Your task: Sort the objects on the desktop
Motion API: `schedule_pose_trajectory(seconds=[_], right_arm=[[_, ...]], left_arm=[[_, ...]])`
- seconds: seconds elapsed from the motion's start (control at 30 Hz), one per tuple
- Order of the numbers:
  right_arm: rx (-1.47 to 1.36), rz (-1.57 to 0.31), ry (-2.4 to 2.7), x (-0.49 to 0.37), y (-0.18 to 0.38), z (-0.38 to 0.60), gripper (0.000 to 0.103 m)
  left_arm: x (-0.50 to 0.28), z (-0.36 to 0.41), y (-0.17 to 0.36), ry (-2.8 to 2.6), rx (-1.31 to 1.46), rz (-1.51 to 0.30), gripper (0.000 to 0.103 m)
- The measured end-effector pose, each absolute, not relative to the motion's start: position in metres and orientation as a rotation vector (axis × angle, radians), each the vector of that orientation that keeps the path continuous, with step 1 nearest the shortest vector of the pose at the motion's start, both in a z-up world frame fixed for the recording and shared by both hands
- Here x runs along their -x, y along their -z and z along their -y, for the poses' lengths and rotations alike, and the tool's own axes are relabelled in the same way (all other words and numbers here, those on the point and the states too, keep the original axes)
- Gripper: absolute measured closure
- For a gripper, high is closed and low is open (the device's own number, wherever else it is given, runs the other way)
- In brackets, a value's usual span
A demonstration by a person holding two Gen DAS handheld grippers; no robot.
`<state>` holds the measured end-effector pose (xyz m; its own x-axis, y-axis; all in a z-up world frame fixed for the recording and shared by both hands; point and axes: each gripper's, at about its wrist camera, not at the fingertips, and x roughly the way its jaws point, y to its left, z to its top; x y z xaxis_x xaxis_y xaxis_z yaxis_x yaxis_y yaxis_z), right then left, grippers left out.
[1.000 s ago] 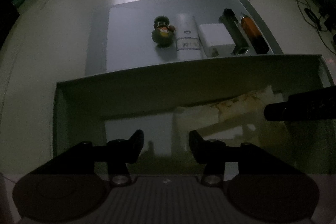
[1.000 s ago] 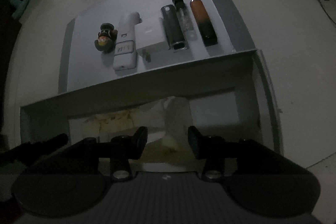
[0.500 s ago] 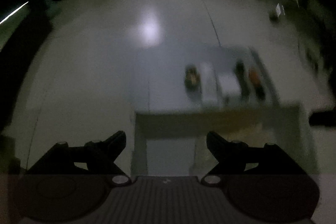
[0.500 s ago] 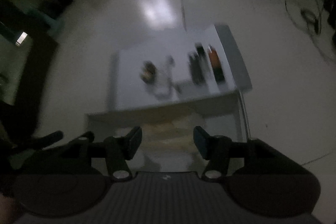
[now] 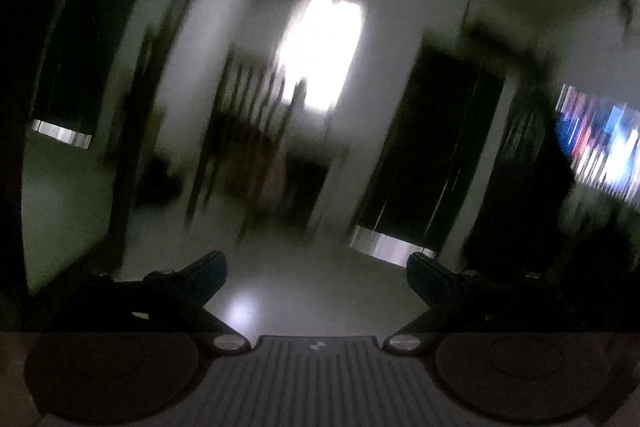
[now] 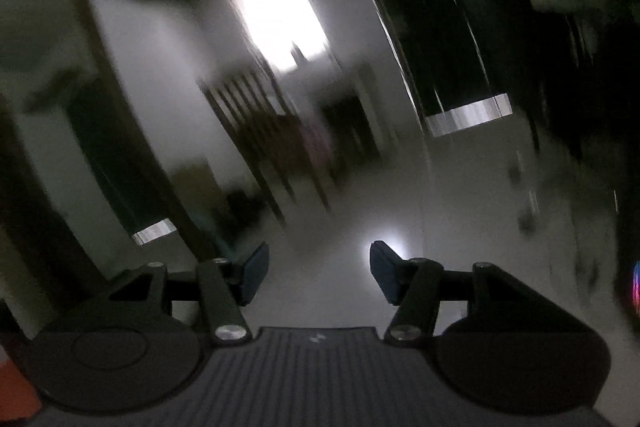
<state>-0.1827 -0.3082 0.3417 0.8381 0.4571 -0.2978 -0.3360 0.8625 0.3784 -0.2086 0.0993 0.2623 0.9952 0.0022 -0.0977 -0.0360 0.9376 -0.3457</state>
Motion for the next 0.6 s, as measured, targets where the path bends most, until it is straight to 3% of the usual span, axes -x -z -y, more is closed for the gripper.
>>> schedule_pose_trajectory(seconds=[0.07, 0.17, 0.3, 0.6], right_arm=[[-0.305, -0.268, -0.437, 0.224, -0.424, 0.327, 0.037], [-0.27, -0.095, -0.429, 0.291, -0.537, 0.355, 0.021], [-0.237, 0.027, -0.42, 0.373, -0.664, 0.39, 0.019], [-0.201, 0.141, -0.323, 0.484, -0.821, 0.431, 0.015]], left_arm=[[0.255, -0.115, -0.34, -0.013, 0.348, 0.032, 0.006], [0.329, -0.137, -0.461, -0.009, 0.319, 0.215, 0.0], [0.418, -0.155, -0.596, -0.03, 0.253, 0.368, 0.0], [0.487, -0.173, -0.728, -0.096, 0.303, 0.269, 0.0]])
